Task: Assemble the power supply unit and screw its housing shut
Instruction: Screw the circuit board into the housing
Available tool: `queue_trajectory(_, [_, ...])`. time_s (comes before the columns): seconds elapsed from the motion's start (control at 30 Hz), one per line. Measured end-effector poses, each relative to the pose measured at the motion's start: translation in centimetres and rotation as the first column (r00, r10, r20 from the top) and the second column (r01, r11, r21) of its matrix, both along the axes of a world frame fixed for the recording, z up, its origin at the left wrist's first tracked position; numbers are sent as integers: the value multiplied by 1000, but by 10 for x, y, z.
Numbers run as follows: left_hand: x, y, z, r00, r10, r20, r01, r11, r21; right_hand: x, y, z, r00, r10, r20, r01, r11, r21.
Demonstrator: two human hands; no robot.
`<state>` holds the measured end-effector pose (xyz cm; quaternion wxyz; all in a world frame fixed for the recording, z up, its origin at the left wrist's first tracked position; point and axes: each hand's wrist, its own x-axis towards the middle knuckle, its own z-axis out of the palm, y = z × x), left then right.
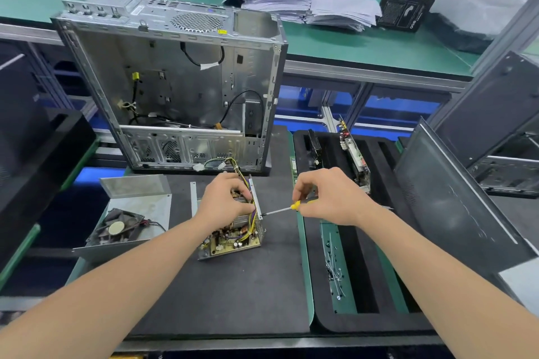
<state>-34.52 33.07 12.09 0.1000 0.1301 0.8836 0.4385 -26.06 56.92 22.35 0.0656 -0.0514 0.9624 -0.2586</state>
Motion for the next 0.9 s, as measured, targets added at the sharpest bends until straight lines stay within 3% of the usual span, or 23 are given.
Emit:
queue_trajectory(0.33, [12, -20, -1, 915, -349, -204, 320, 934, -161, -6, -19, 19, 993, 114, 3, -114, 993, 33])
queue_trajectory(0.53, [42, -21, -17, 913, -330, -241, 315, 944, -100, -12, -50, 24, 973, 231, 12, -231, 968, 100])
queue_trajectory(0.73, [54, -22, -35, 885, -372, -280, 287, 909, -301, -18, -70, 7, 953, 290, 86, -302, 931, 203])
queue_trajectory(0.9, [49, -21, -34, 880, -388, -276, 294, 899, -326, -19, -74, -8, 940, 321, 117, -341, 899, 276])
